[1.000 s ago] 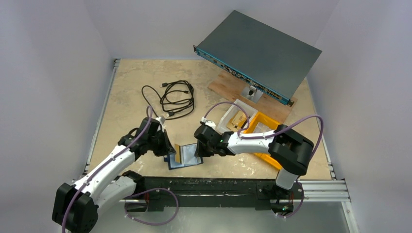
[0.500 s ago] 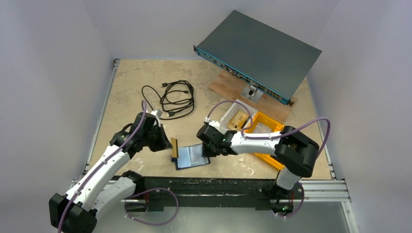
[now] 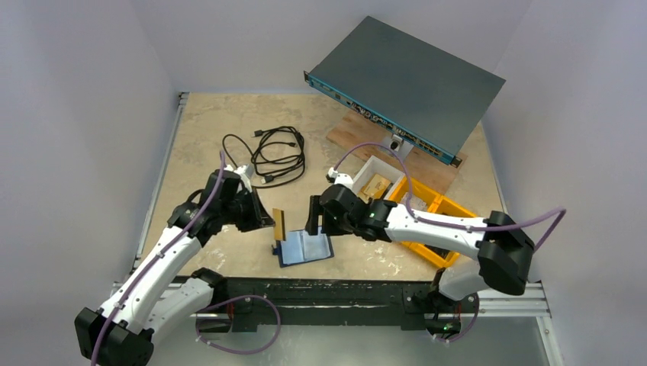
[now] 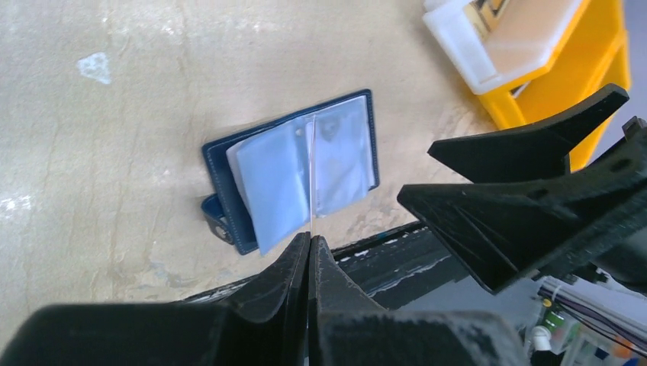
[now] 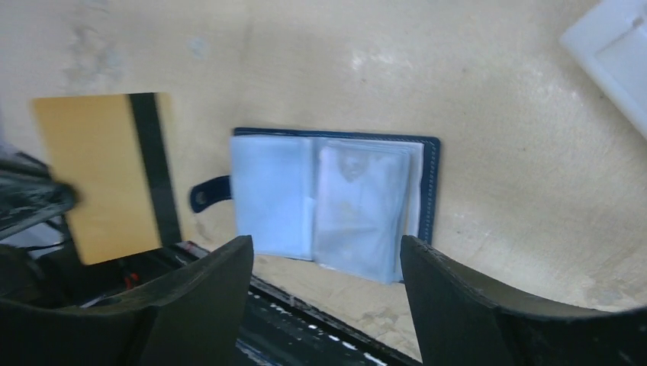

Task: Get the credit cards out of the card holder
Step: Remove the credit card from the card holder, then place the credit card in the storage box.

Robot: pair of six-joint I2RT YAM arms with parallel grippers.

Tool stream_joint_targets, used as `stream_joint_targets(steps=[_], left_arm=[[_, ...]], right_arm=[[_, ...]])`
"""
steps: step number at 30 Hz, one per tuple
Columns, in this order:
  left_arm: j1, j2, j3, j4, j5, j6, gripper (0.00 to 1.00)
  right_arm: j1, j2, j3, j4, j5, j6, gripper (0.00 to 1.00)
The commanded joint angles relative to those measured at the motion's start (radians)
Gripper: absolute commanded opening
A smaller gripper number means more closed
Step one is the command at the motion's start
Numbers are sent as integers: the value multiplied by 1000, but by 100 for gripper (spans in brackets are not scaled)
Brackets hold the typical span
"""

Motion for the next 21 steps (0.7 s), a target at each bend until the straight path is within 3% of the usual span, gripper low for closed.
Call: stream_joint_targets(steps=[1,7,14,21], left_arm=[[22,-32,48,107,125,-24,0],[93,-38,23,334,360,-152,0],[128,5,-45,677,560,-335,0],[131,39,-89,876,634,-419,0]], right_arm=[[-17,-119,-15,147,-13,-38,72],[-92,-296,-135,410,-167,-37,77],[-208,-397,-233,587,-319,3,77],[-251,-406,-302,755,-442,75,69]])
